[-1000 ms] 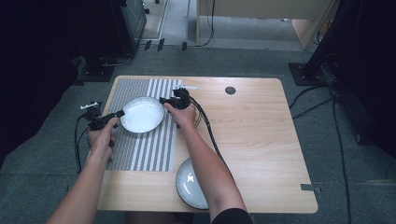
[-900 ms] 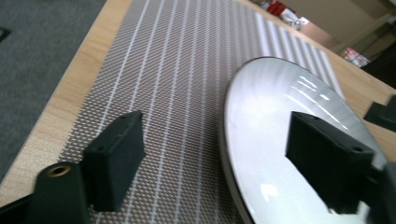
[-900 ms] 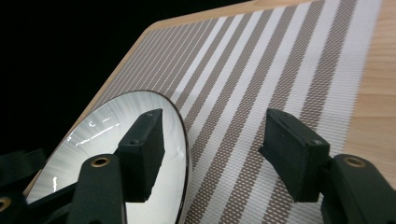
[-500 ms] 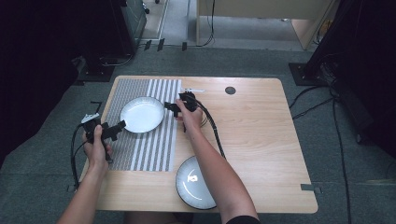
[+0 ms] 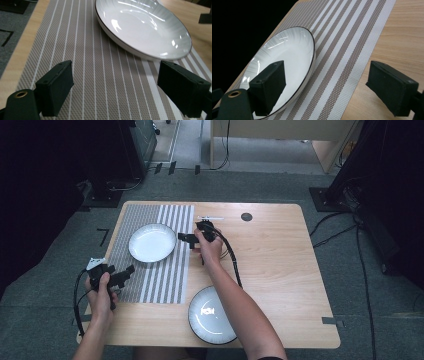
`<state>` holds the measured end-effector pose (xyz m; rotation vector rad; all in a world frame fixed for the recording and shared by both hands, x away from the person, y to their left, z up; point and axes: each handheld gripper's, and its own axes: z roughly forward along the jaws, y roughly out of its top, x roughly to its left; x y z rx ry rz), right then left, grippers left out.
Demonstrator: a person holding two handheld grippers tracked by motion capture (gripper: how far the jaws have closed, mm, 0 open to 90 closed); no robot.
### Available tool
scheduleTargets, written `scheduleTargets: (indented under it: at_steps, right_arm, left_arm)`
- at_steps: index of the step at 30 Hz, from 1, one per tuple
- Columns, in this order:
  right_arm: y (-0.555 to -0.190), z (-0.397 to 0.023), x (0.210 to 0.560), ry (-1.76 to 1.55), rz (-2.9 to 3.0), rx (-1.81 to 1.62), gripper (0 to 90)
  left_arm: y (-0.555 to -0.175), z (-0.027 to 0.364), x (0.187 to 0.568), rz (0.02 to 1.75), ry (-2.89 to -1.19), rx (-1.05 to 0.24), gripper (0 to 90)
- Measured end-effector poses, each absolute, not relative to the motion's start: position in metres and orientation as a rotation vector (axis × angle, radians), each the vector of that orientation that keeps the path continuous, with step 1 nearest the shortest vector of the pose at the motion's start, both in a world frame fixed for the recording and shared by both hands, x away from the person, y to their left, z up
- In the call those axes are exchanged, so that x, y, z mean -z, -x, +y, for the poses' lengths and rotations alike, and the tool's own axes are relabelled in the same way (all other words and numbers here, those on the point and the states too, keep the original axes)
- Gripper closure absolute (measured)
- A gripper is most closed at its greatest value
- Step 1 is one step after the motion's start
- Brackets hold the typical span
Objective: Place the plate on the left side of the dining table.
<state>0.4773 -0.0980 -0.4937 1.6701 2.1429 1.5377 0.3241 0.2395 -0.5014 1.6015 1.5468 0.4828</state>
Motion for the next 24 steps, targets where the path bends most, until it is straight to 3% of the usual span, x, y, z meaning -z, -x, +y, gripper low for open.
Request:
scheduleTargets:
  at_steps: [24]
  right_arm:
    - [-0.429,-0.148,0.485,-1.653,2.062,-1.494,14.8]
  left_arm:
    - [-0.252,0.255,0.517,1.549,-1.705,-0.564,12.5]
